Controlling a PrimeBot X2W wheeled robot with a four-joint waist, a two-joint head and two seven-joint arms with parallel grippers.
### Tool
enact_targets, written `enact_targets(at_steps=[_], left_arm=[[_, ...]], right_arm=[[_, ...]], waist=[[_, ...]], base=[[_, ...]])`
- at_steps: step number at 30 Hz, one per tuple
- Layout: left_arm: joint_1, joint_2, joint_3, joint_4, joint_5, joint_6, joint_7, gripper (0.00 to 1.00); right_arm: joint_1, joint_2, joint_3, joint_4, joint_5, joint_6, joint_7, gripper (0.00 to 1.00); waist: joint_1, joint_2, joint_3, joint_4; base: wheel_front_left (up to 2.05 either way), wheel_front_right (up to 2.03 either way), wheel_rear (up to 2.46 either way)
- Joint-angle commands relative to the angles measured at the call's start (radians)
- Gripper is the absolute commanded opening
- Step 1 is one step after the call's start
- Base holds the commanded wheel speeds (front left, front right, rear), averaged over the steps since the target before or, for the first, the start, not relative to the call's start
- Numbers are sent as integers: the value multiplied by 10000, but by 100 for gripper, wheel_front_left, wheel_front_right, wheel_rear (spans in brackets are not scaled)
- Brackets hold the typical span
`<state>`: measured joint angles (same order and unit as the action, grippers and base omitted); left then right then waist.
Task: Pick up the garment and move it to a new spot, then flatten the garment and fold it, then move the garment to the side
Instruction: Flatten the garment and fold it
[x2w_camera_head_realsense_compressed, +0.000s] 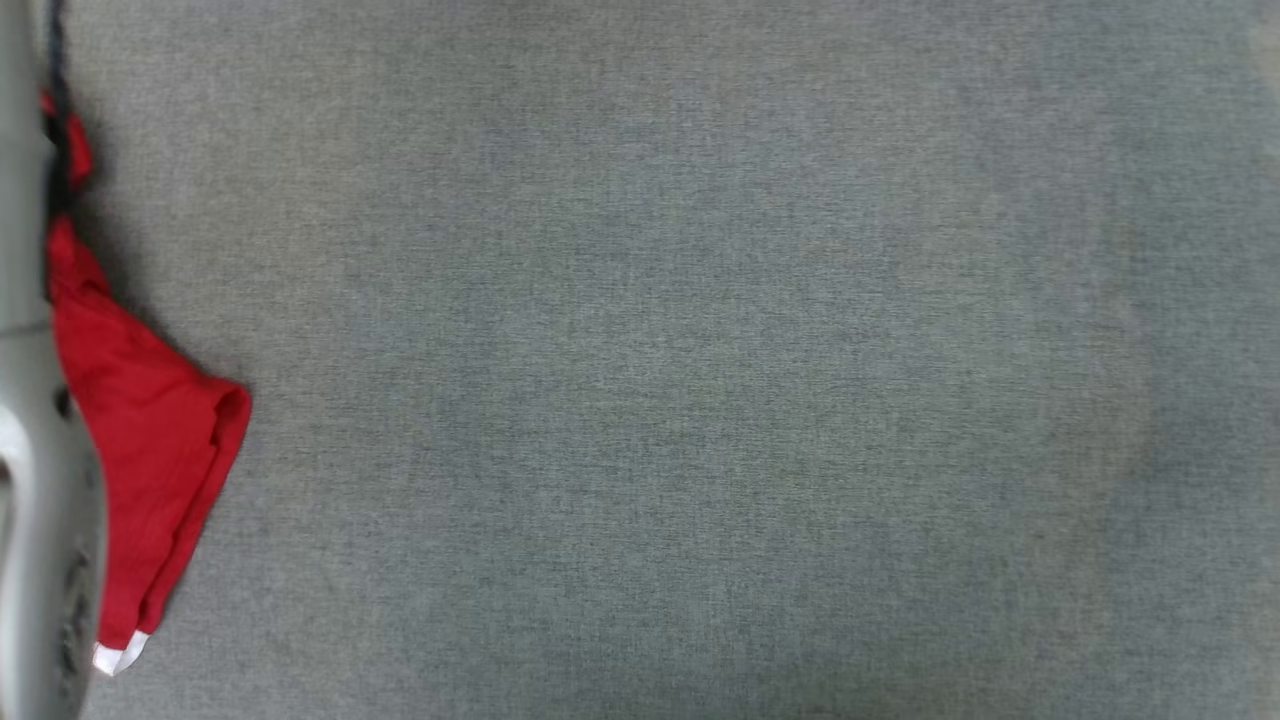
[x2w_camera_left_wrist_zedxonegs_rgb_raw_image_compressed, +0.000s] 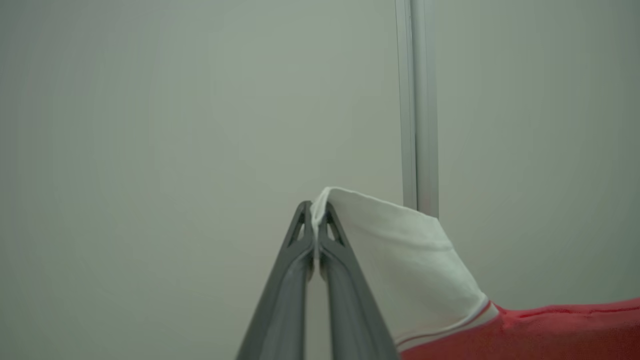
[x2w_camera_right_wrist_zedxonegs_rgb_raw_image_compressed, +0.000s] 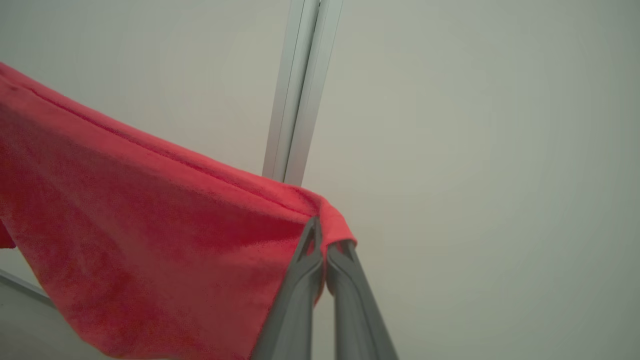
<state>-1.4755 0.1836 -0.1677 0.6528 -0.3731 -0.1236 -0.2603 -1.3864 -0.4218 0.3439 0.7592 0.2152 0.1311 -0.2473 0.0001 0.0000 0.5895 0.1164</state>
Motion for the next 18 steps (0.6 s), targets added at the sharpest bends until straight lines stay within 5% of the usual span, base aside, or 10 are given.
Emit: enact_targets(at_steps=[1, 18], left_arm=[[363, 2, -78, -150, 112, -63, -57, 0], [5499, 1456, -3558, -744, 651, -70, -57, 0]], right_arm=[[348, -92, 300, 92, 105, -7, -103, 0], [4290, -2093, 4677, 271, 3554, -8, -192, 0]], waist=[[-1, 0, 24, 101], [-1, 0, -1570, 486]], base=[[0, 0, 0], [0, 0, 0]])
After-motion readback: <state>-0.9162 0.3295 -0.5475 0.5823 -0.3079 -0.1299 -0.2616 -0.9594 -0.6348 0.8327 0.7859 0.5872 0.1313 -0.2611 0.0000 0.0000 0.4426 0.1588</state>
